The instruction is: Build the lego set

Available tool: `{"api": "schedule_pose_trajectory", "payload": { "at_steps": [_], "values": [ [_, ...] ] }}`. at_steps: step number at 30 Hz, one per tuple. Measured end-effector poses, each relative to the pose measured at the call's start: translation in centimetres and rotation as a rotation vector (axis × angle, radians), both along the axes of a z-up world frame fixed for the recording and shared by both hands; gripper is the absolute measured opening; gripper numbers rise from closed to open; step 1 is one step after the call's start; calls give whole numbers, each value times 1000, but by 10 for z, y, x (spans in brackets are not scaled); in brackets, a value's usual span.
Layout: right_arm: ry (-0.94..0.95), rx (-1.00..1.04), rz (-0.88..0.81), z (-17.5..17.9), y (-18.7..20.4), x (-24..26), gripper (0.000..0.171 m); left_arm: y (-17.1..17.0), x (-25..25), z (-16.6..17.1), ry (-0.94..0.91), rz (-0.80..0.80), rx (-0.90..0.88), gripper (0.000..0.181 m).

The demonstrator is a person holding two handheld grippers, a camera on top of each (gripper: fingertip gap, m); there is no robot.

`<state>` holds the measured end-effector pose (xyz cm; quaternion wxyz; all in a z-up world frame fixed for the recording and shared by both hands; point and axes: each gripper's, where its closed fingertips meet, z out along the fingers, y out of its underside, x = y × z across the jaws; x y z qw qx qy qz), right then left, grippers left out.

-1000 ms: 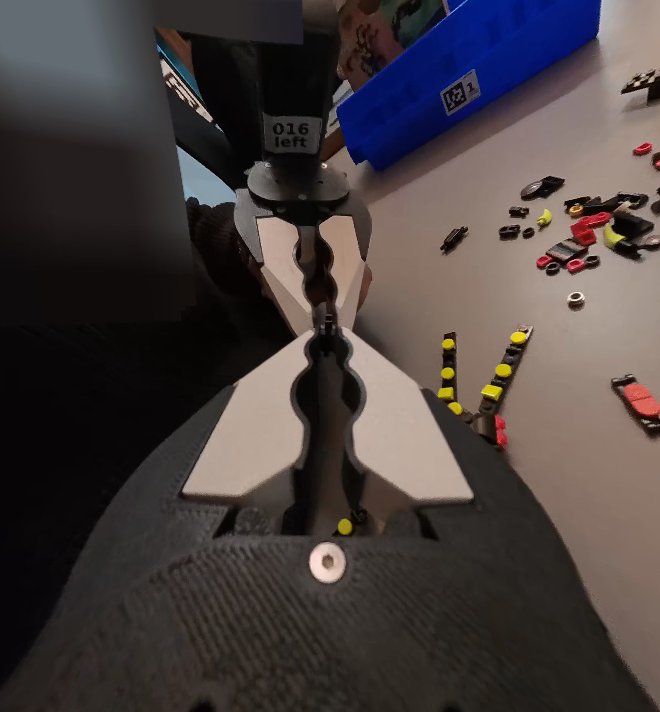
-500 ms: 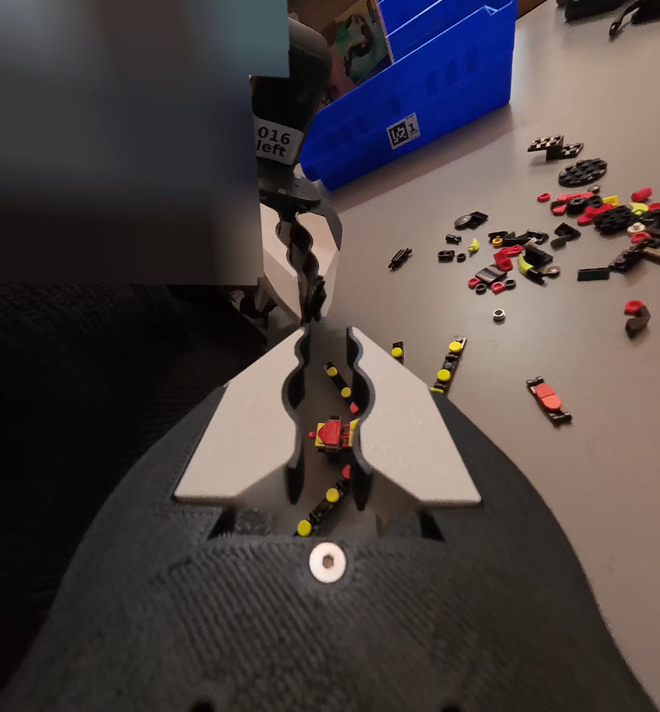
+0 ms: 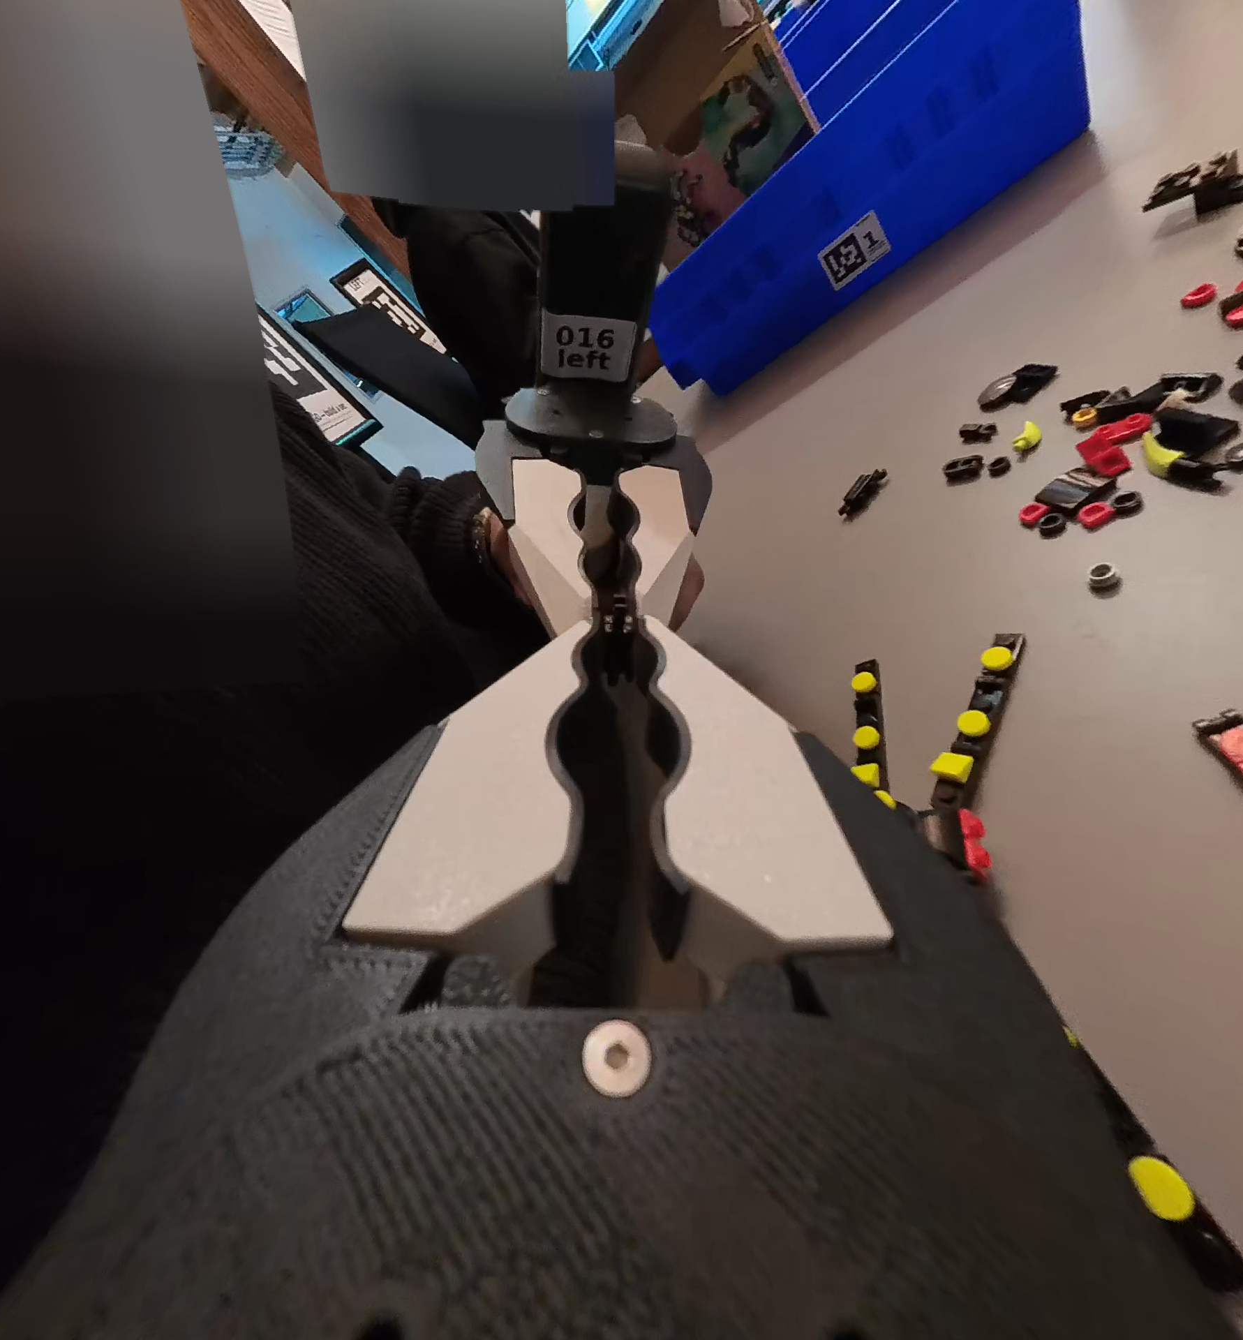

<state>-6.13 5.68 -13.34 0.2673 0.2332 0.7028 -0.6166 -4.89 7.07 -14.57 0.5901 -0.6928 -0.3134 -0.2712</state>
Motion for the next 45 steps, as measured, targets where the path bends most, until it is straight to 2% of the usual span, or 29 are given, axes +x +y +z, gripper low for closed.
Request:
{"api": "schedule_pose_trajectory", "payload": {
  "at_steps": [7, 14, 18, 25, 27, 32, 36, 39, 45],
  "values": [
    [-126, -101, -15, 16, 5, -6, 5, 0, -6, 18, 42, 74, 54, 5],
    [-128, -58, -13, 10, 8, -7, 6, -8, -15, 18, -5, 122, 76, 0],
    [-82, -38, -14, 9, 7, -7, 5, -8, -13, 15, 162, 121, -12, 0],
    [-134, -45, 25, 0, 9, -4, 6, -5, -8, 6, 77, 68, -13, 0],
    [-133, -45, 14, 0, 10, -7, 11, -3, -4, 1, 71, 42, -37, 0],
    [-50, 39, 51, -9, 8, 0, 17, -2, 0, -9, 169, 11, -133, 0],
    [-51, 52, 95, -12, 5, 9, 3, -1, 7, -11, 255, -31, -177, 0],
    [-58, 42, 131, -11, 4, 16, 2, 0, 13, -9, 254, -69, -158, 0],
    [-47, 36, 127, -8, 6, 14, 15, 1, 19, -6, 234, -105, -122, 0]
  ]
}}
